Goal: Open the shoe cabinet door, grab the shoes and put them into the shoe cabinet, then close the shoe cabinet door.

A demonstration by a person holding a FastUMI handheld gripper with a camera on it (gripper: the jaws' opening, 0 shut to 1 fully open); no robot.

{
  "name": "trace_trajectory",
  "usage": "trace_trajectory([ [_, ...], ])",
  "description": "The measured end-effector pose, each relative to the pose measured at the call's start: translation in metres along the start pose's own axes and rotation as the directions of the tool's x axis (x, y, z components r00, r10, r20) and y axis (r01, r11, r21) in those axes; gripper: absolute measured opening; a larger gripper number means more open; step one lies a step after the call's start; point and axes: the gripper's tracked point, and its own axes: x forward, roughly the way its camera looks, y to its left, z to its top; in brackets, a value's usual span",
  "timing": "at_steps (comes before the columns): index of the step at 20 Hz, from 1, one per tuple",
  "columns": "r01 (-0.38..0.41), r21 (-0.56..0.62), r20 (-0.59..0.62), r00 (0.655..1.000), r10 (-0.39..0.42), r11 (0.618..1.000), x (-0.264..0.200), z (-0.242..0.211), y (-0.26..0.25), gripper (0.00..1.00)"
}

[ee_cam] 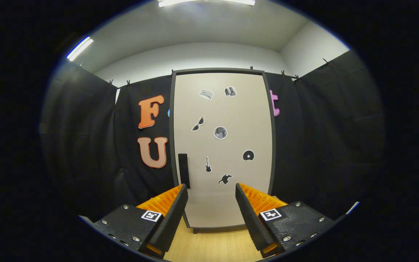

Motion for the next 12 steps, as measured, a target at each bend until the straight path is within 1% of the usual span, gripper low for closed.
trace_trajectory([
  [6,0.044,-0.025,-0.008,0.999,-0.044,0.999,-0.040,-0.001,-0.014,0.83],
  [12,0.056,-0.025,-0.011,0.998,-0.057,0.998,-0.059,-0.002,-0.016,0.84],
])
